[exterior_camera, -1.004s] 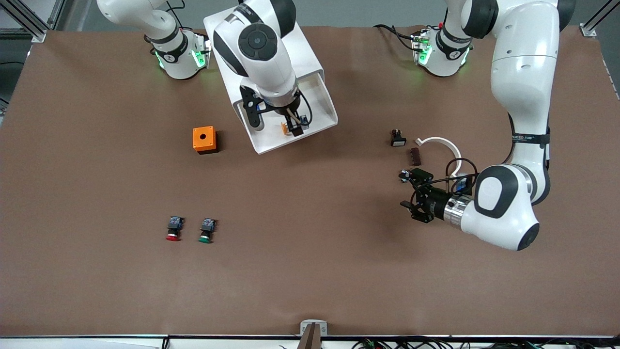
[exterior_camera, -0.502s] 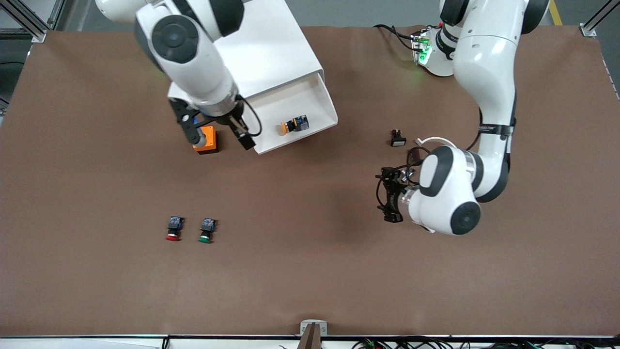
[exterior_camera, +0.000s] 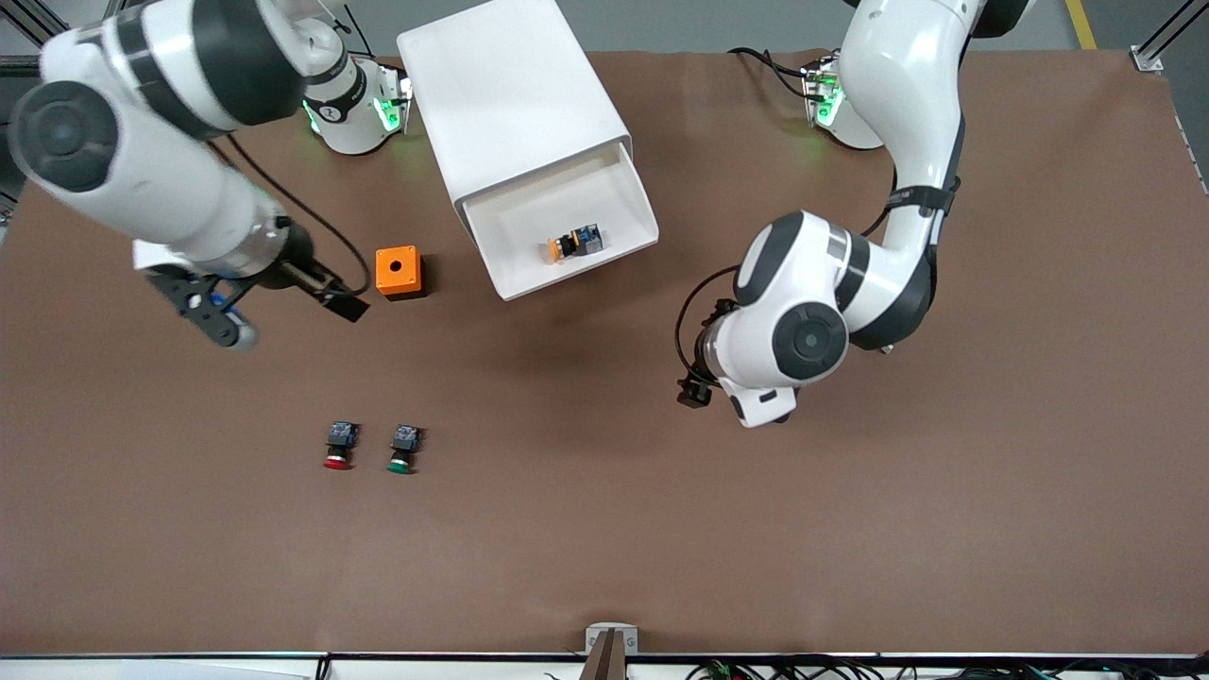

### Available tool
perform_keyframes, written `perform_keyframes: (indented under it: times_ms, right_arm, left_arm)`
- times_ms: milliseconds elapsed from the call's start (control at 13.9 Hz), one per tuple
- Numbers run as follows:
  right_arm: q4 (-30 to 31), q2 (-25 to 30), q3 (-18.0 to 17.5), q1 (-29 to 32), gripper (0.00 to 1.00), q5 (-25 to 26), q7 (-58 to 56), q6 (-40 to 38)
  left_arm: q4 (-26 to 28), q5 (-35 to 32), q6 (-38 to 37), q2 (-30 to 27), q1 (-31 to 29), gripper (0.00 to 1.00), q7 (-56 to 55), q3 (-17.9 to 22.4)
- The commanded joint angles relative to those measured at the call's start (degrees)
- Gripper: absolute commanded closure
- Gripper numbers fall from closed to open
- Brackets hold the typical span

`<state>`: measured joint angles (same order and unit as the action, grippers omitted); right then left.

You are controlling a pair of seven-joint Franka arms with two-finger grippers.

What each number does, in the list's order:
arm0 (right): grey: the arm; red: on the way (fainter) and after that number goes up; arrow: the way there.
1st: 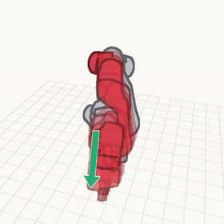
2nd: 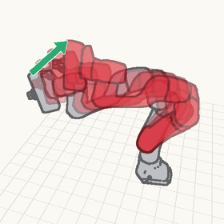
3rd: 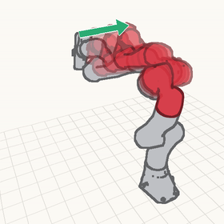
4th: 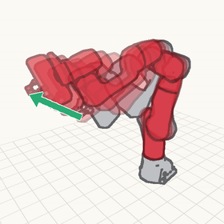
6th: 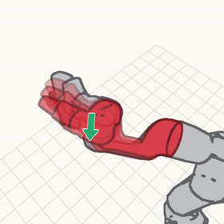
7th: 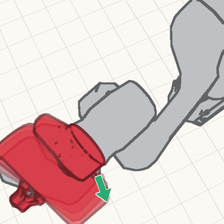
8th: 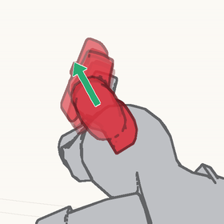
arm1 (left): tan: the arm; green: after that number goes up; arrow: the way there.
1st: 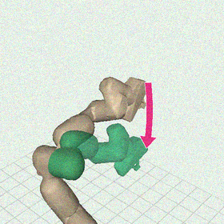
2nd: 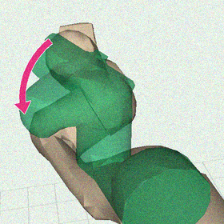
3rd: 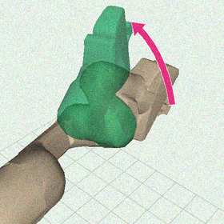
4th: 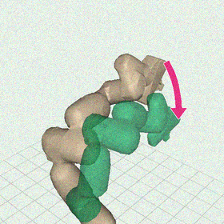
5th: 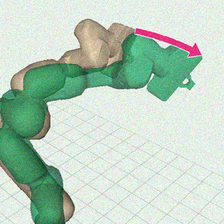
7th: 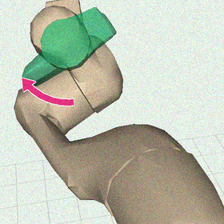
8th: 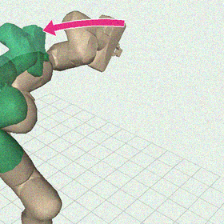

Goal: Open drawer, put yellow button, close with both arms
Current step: 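Push the drawer closed with the left gripper while the right gripper retracts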

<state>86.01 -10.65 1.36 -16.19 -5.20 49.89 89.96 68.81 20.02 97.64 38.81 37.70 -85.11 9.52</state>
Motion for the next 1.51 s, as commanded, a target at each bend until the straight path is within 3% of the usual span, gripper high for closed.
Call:
perform_keyframes:
  times_ms: [0, 143, 359, 933, 1220, 1435]
  right_arm:
    - [-0.6, 0.7, -1.1, 4.2, 0.00, 3.8, -14.0, -1.2]
    - [-0.8, 0.5, -1.1, 9.0, 0.00, 3.7, -27.0, -1.2]
    - [-1.5, 0.8, -0.9, 11.3, 0.00, 4.1, -29.6, -5.1]
    - [-2.2, 5.3, -1.0, 18.7, 0.00, 3.4, -42.5, -6.5]
    - [-1.2, 7.3, -1.1, 20.4, 0.00, 3.5, -46.1, -6.3]
    - [0.1, 8.7, -1.1, 20.4, 0.00, 3.6, -46.2, -5.3]
  left_arm:
    - [1.9, -8.7, 0.4, -1.2, 6.3, 0.00, 5.6, 0.1]
    - [2.3, -11.8, 2.0, -1.0, 8.9, 0.00, 11.0, -0.8]
    - [2.4, -11.5, 2.2, -1.2, 11.2, 0.00, 13.3, -1.5]
    - [2.7, -10.7, 2.8, -1.1, 11.3, 0.00, 13.7, -12.5]
    - [3.1, -0.4, 2.4, -1.1, 10.9, 0.00, 13.8, -14.1]
    - [3.8, 0.1, 2.1, -0.9, 11.3, 0.00, 14.4, -15.9]
